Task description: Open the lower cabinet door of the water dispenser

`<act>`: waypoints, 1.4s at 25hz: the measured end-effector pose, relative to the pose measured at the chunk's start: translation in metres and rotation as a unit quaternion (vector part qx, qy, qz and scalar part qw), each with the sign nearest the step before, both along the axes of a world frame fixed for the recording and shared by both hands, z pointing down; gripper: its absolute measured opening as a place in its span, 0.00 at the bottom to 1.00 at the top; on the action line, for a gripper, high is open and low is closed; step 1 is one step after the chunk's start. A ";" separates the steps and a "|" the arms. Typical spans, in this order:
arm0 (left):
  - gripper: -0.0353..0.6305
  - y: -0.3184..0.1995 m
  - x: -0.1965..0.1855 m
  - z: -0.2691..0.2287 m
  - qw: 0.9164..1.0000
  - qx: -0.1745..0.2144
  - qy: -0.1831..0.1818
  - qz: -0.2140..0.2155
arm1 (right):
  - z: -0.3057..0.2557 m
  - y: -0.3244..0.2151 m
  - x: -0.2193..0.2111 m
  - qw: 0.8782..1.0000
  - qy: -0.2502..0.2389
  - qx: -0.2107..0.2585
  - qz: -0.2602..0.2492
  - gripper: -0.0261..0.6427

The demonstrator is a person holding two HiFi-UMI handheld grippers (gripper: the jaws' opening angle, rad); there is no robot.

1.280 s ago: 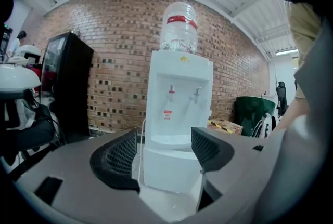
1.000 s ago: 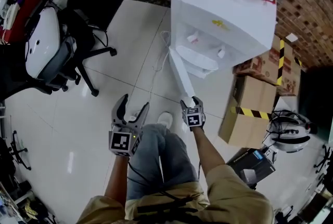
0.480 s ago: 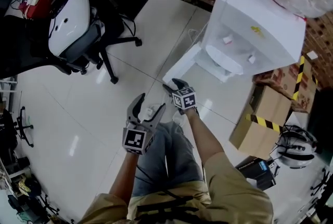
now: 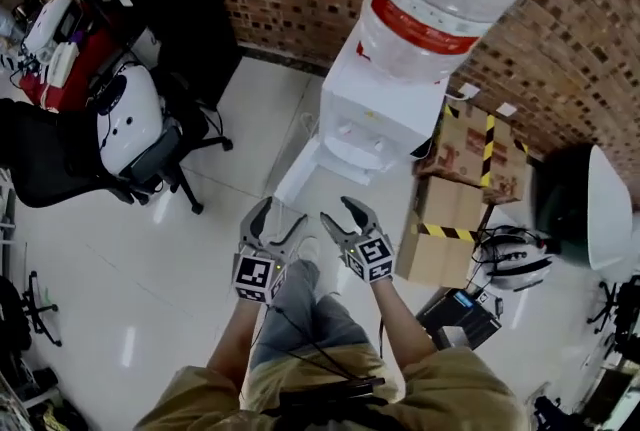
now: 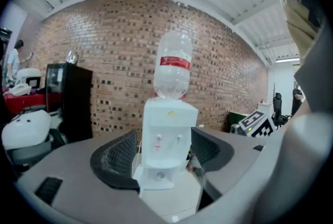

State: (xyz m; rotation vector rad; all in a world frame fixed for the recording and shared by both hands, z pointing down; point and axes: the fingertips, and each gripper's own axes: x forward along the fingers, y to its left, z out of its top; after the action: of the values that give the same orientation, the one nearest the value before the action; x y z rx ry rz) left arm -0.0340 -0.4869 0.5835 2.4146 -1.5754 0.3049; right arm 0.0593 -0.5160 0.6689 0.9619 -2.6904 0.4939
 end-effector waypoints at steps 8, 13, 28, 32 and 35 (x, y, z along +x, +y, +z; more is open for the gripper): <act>0.53 0.017 0.085 -0.168 0.996 0.067 0.028 0.058 | -0.233 0.040 0.149 0.978 -0.062 0.115 0.162 0.47; 0.53 0.059 0.110 -0.240 0.992 0.100 0.070 0.042 | -0.324 0.082 0.187 0.960 -0.081 0.181 0.199 0.47; 0.55 0.106 0.052 -0.280 0.988 0.146 -0.011 0.051 | -0.383 0.143 0.179 0.923 -0.034 0.233 0.303 0.69; 0.55 0.112 0.036 -0.277 0.988 0.145 -0.004 0.047 | -0.381 0.151 0.162 0.924 -0.031 0.231 0.304 0.68; 0.55 0.112 0.031 -0.280 0.988 0.150 -0.002 0.047 | -0.384 0.153 0.149 0.926 -0.029 0.235 0.293 0.68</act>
State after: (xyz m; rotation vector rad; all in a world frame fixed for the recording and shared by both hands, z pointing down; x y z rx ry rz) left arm -0.0030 -0.3746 0.3035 2.7183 -1.6127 0.0926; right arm 0.2080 -0.3633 0.2845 1.9307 -2.5835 -0.0478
